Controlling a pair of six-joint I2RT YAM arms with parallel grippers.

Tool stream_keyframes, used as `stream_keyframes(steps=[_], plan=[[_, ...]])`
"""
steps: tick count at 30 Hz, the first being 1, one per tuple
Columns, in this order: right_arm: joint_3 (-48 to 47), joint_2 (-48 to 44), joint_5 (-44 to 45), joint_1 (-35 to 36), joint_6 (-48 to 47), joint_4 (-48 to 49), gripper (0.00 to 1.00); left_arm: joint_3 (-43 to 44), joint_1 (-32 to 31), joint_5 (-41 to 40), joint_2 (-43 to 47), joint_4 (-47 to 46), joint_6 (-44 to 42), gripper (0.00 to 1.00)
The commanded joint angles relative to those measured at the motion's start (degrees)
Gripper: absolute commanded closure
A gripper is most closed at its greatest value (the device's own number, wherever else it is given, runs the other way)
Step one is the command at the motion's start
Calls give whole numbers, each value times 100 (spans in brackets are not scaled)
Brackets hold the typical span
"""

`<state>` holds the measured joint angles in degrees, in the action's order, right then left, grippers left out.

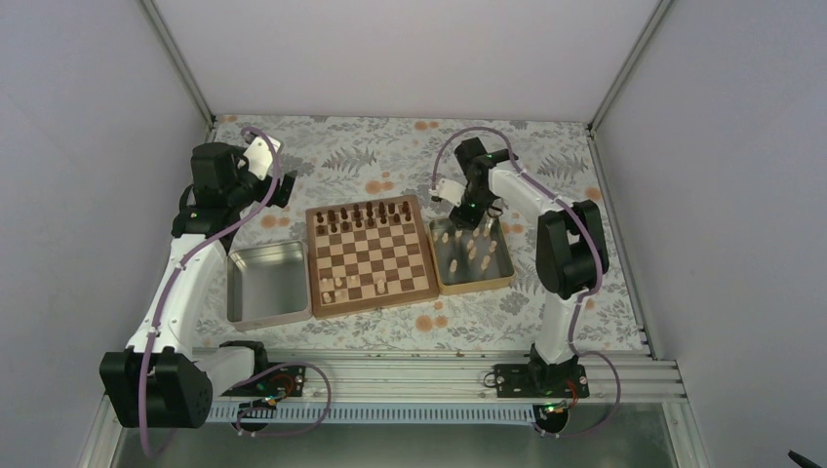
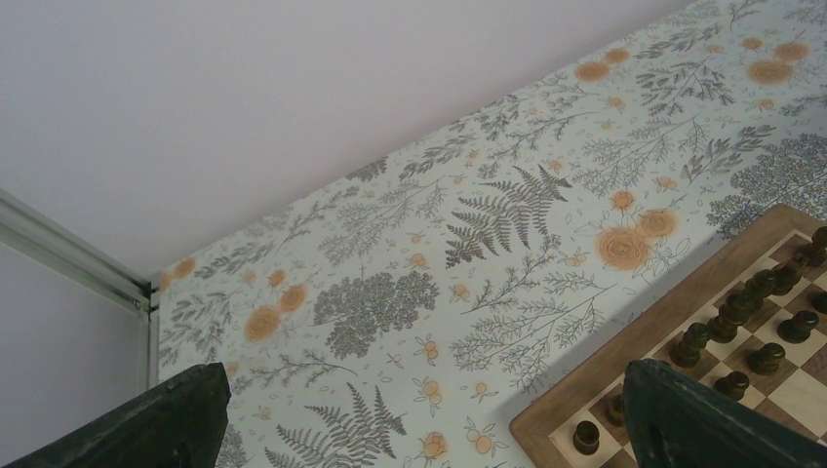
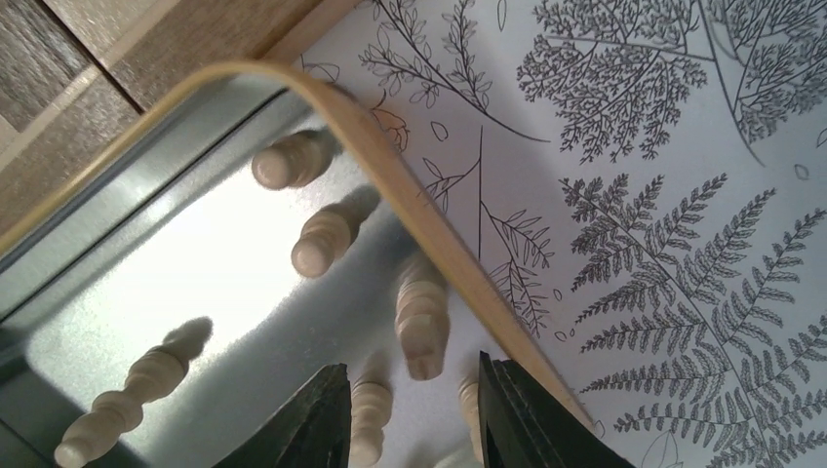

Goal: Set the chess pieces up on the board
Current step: Pick up the chess piece from the storage box.

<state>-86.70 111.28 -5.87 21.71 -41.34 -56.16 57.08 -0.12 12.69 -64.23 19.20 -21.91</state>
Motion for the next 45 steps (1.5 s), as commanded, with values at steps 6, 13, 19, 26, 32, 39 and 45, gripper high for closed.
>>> stream_keyframes(steps=[6, 13, 19, 26, 32, 39, 45], plan=[[351, 119, -129, -88, -113, 40, 64, 40, 29, 120, 40, 35, -68, 0], [341, 82, -154, -86, -94, 184, 64, 39, 30, 120, 42, 40, -59, 0], [264, 230, -171, -88, -91, 163, 75, 31, 33, 111, 56, 44, -63, 0], [274, 124, -203, -88, -85, 193, 88, 32, 30, 119, 27, 39, -59, 0], [236, 66, -216, -88, -50, 188, 90, 31, 30, 111, 46, 40, -59, 0], [237, 108, -288, -88, -56, 248, 76, 27, 34, 120, 59, 42, -59, 0], [184, 201, -335, -71, -23, 260, 80, 31, 30, 142, 47, 55, -68, 0]])
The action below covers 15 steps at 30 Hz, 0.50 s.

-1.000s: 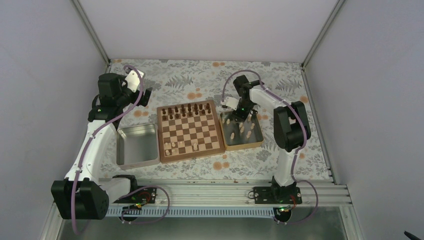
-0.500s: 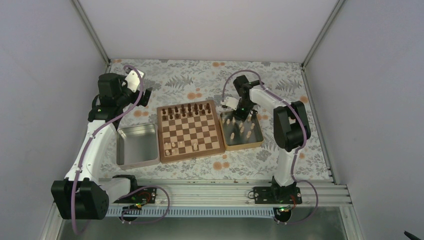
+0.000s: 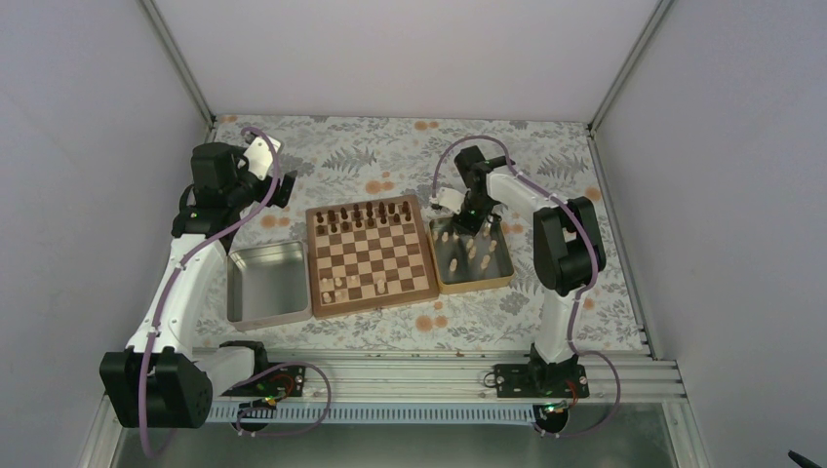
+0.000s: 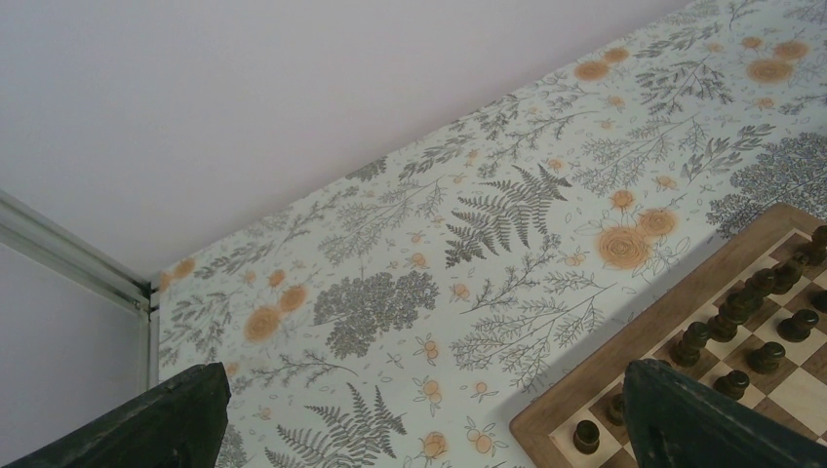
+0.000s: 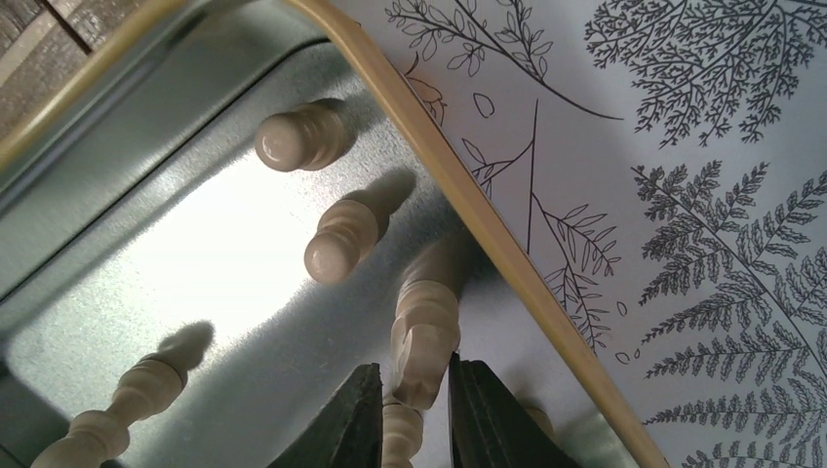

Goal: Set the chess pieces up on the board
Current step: Pick up the chess piece from the storage box.

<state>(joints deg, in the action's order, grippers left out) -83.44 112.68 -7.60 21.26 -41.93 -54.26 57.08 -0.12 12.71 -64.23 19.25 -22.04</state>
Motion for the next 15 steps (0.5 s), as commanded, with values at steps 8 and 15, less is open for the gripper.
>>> stream_keyframes(steps=[8, 15], plan=[[-127, 73, -108, 0, 52, 93, 91, 36, 32, 127, 42, 42, -52, 0], [-229, -346, -8, 1, 68, -136, 95, 40, 30, 128, 44, 44, -46, 0]])
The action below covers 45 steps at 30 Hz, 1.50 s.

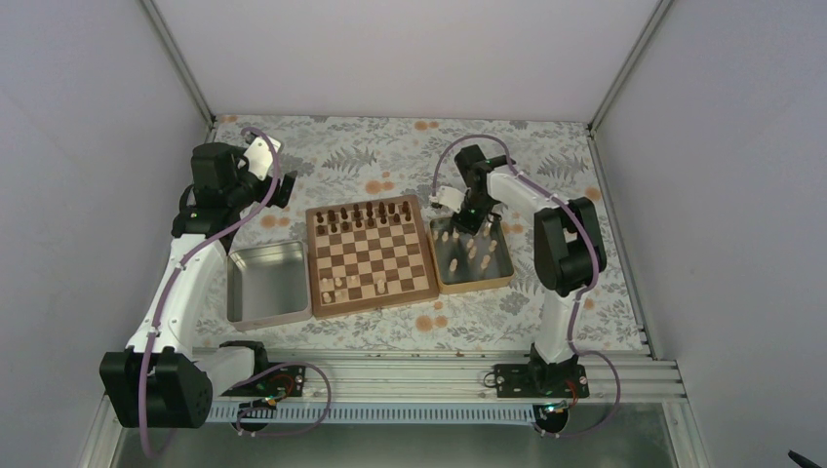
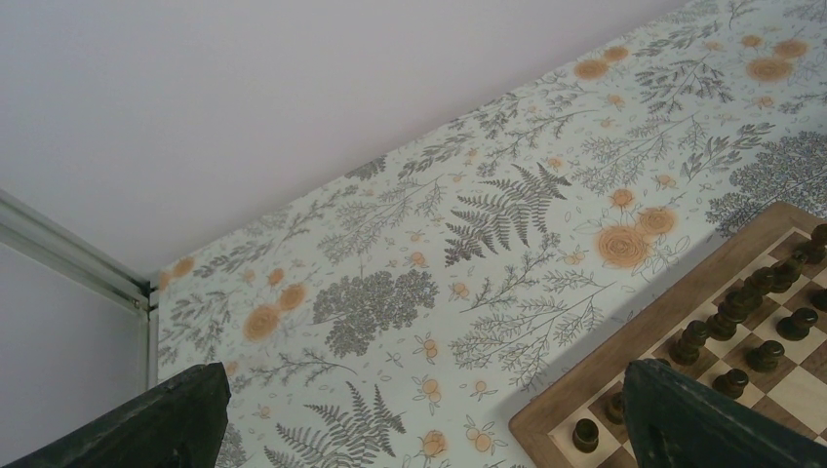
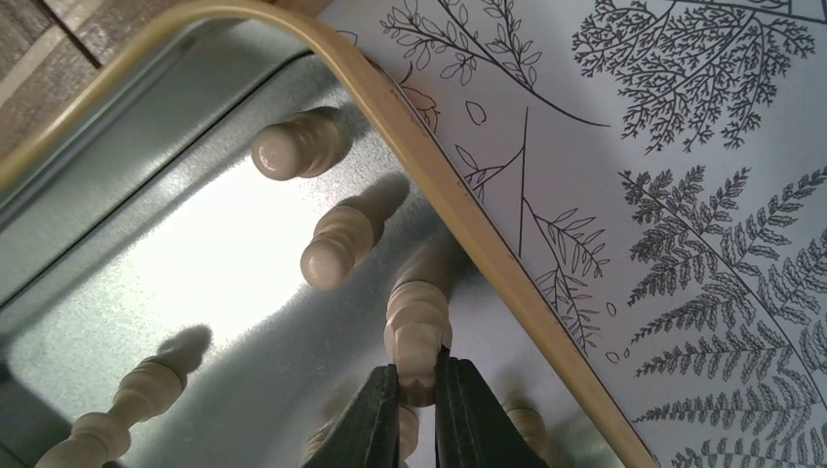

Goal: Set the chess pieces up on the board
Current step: Pick up the chess piece from the storage box, then place the chess piece on the chessboard.

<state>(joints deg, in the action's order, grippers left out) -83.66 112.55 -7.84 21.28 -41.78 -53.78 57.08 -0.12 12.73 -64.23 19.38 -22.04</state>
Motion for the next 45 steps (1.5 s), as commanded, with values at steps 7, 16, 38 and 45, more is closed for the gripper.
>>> stream_keyframes(steps=[7, 16, 38, 45], plan=[[-742, -904, 68, 204, 102, -801, 96, 49, 31, 133, 28, 30, -41, 0], [-910, -1001, 179, 1557, 470, -1196, 96, 56, 32, 134, 30, 29, -46, 0], [-47, -486, -75, 2926, 786, -674, 96, 27, 27, 142, 33, 45, -55, 0], [64, -429, -27, 3057, 808, -660, 96, 6, 29, 143, 38, 26, -63, 0]])
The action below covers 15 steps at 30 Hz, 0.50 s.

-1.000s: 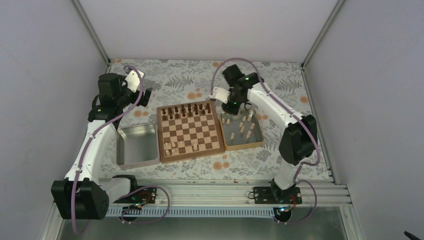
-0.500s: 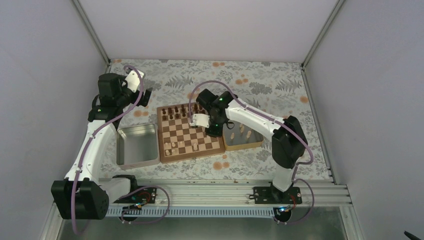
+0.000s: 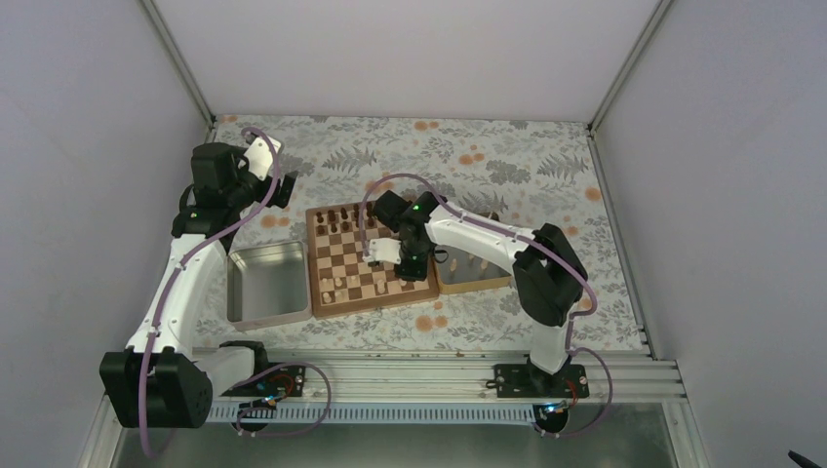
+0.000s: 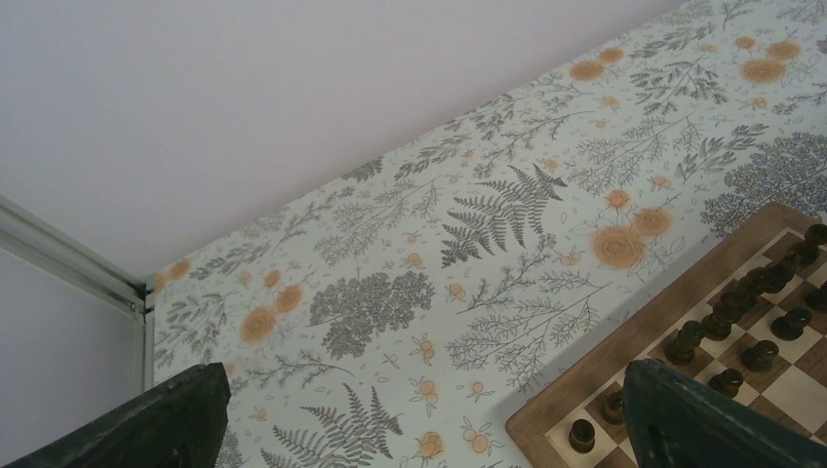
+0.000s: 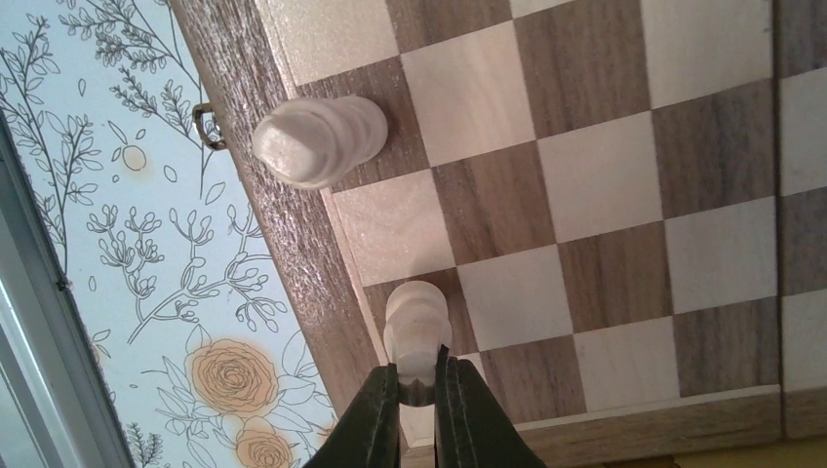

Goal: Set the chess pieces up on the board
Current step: Place the chess piece on the chessboard.

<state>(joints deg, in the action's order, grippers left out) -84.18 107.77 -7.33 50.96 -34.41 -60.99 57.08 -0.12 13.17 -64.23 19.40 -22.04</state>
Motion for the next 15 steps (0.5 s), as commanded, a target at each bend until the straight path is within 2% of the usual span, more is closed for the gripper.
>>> stream_keyframes(steps=[1, 15], plan=[[123, 51, -84, 97, 71, 61, 96, 1, 30, 98, 34, 28, -63, 0], [202, 40, 84, 112, 102, 109, 96, -2, 29, 98, 29, 29, -55, 0]])
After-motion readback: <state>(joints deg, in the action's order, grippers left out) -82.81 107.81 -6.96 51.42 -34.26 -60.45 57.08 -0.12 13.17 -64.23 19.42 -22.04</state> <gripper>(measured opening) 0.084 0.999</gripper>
